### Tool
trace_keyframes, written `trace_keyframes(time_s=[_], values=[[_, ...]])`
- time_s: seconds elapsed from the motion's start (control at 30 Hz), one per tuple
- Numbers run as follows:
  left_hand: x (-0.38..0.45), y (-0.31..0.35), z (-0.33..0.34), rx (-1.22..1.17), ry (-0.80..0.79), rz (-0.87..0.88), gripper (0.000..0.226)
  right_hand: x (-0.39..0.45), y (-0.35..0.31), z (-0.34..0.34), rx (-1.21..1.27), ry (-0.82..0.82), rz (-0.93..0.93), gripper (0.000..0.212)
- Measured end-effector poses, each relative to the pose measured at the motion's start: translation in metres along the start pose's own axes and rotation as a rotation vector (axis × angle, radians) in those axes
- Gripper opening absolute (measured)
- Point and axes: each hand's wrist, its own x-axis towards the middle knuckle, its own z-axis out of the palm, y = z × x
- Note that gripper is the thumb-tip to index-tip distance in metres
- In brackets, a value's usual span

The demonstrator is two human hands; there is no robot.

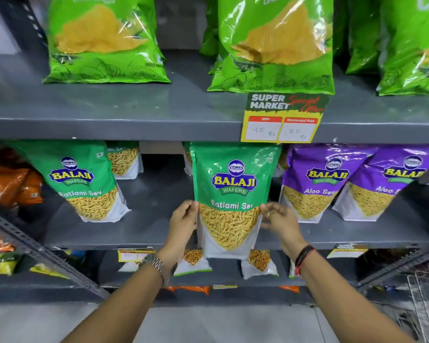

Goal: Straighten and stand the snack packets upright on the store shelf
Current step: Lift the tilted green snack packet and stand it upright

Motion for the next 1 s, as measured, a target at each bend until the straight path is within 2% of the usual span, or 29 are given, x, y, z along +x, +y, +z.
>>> trace_keyframes(time_s=[0.13, 0.23, 0.3, 0.37, 0.47, 0.53, 0.63, 0.87, 1.0], values=[[0.042, 0.014, 0.002, 0.033, 0.111, 0.047, 0.026, 0.027, -0.015, 0.023, -0.044, 0.027, -0.097, 0.022], [0.059, 0.012, 0.006, 0.083, 0.138, 0.043, 0.020, 0.044, -0.016, 0.034, -0.082, 0.064, -0.124, 0.018], [0.061, 0.010, 0.008, 0.151, 0.093, 0.018, 0.015, 0.052, -0.009, 0.036, -0.101, 0.076, -0.104, 0.017], [0.060, 0.003, 0.008, 0.120, -0.005, -0.023, 0.008, 0.055, 0.002, 0.036, -0.105, 0.096, -0.078, 0.014], [0.054, -0.011, 0.005, 0.035, -0.199, -0.081, 0.039, 0.058, 0.018, 0.031, -0.156, 0.057, 0.005, 0.031], [0.051, -0.020, 0.007, 0.142, -0.241, -0.081, 0.039, 0.057, 0.025, 0.030, -0.161, -0.047, 0.125, 0.038], [0.052, -0.023, 0.011, 0.263, -0.125, -0.059, 0.035, 0.054, 0.030, 0.033, -0.152, -0.076, 0.180, 0.037], [0.066, -0.021, -0.002, 0.321, 0.006, -0.029, 0.021, 0.045, 0.026, 0.061, -0.078, -0.092, 0.149, 0.039], [0.070, -0.021, -0.022, 0.320, 0.080, -0.007, 0.025, 0.046, 0.024, 0.084, -0.095, -0.138, 0.151, 0.040]])
